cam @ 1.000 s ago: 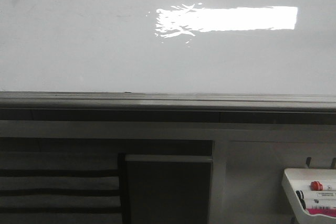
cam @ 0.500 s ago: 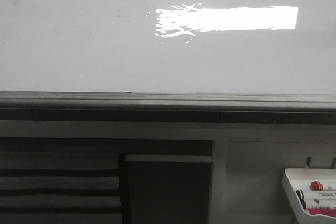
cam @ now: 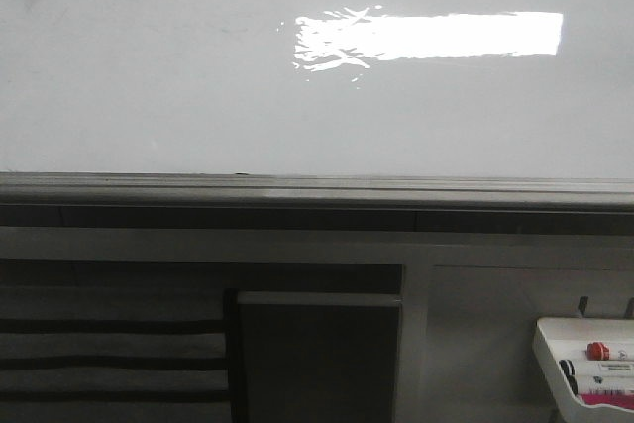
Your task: Write number 3 on whiteboard
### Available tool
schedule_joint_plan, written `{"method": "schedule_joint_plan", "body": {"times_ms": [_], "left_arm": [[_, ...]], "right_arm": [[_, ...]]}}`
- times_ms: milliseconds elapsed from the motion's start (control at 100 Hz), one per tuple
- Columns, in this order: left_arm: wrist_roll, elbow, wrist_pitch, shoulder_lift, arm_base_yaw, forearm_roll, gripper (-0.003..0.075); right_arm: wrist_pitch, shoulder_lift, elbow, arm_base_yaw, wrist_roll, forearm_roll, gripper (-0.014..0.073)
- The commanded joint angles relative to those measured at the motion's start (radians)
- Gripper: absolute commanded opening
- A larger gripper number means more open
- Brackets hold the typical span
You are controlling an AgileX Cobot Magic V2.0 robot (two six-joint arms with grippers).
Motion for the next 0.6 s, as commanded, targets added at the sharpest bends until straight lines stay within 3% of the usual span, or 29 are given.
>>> {"method": "schedule_joint_plan", "body": {"times_ms": [0,340,590], "left_arm": [[-0.01,-0.028,-0.066,0.011,0.0,-0.005,0.0531],[-0.01,-0.028,-0.081,0.019,0.0,-0.018,0.0443],[-0.01,-0.043,-0.119,0.201,0.0,-0.004,0.0384]], "right_arm": [[-0.084,0.014,-0.034,0.002,-0.008,-0.022,0.0514],[-0.091,0.014,-0.034,0.002,-0.008,-0.01,0.0514],[-0.12,0.014,-0.034,0.002,-0.008,0.02,0.0514]]}}
